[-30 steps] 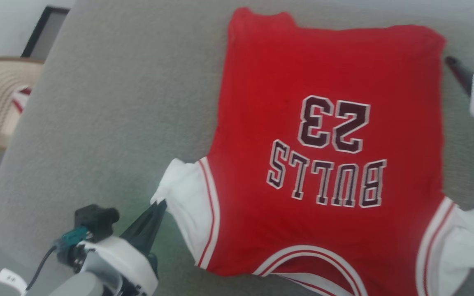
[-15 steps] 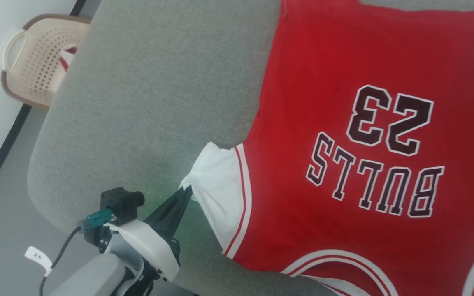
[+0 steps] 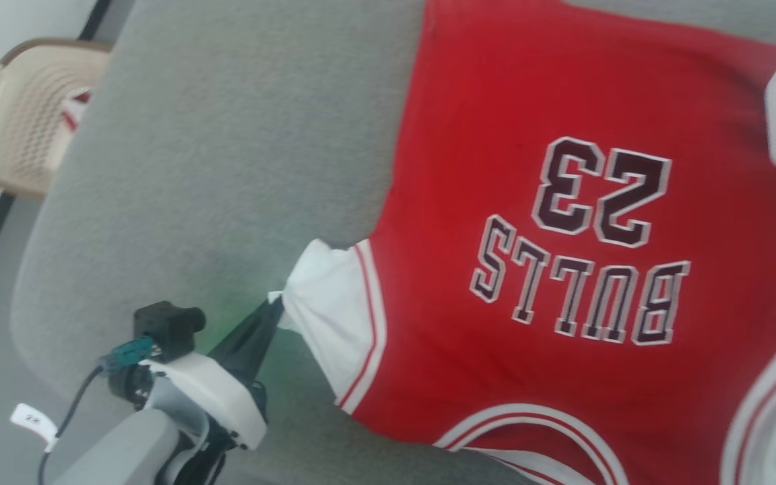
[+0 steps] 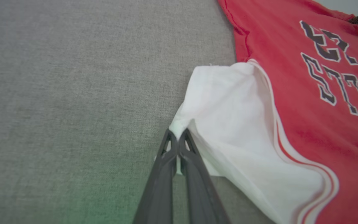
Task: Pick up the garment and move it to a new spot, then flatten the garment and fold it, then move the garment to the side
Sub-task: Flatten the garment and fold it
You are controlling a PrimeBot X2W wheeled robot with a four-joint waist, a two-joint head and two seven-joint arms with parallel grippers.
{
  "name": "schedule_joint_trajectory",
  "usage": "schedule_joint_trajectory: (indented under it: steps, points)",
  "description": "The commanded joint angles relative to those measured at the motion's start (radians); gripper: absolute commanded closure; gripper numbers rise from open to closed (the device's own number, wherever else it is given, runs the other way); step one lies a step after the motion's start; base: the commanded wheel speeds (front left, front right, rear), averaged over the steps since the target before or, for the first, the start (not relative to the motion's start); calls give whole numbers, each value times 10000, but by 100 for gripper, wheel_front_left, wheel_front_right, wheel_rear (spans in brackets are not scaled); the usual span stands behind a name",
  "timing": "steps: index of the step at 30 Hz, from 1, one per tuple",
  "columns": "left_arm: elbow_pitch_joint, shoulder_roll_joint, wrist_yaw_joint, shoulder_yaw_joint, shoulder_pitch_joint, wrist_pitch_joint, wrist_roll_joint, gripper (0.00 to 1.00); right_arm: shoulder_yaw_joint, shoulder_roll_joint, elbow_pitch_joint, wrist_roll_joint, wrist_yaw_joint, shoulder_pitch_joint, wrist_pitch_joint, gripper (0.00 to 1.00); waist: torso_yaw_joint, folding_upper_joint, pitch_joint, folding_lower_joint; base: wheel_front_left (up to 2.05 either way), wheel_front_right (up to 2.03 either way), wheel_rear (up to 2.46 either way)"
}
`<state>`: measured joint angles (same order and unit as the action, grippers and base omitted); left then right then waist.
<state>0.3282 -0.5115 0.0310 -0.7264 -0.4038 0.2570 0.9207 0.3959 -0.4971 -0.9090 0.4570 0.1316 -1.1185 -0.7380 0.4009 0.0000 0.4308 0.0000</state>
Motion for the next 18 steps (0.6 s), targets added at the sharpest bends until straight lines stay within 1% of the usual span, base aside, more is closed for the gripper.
schedule_joint_trajectory:
  steps: [1,5,10,13,15,18]
  points:
    - [-16,-109,-42,97,112,48,-16,100,336,-222,345,384,-19,519,9,100,-449,0,-284,0,0,0,0]
    - [-122,-399,-127,242,306,55,3,100,1154,-849,1837,1501,-19,1323,93,100,-1087,0,-611,0,0,0,0]
    - [-332,-804,-309,398,549,-8,77,100,1629,-1636,3856,2803,-19,2632,200,100,-1867,0,-936,0,0,0,0]
    - [-488,-1031,-437,466,701,-69,137,100,1494,-2045,4893,3288,-19,3636,490,100,-2256,0,-1094,0,0,0,0]
    - [-598,-1167,-510,495,792,-99,128,100,1300,-2172,5470,3571,-19,4446,663,100,-2498,0,-1184,0,0,0,0]
    - [-790,-1339,-628,559,944,-128,198,100,677,-2243,6184,3695,-19,5675,1048,100,-2805,0,-1273,0,0,0,0]
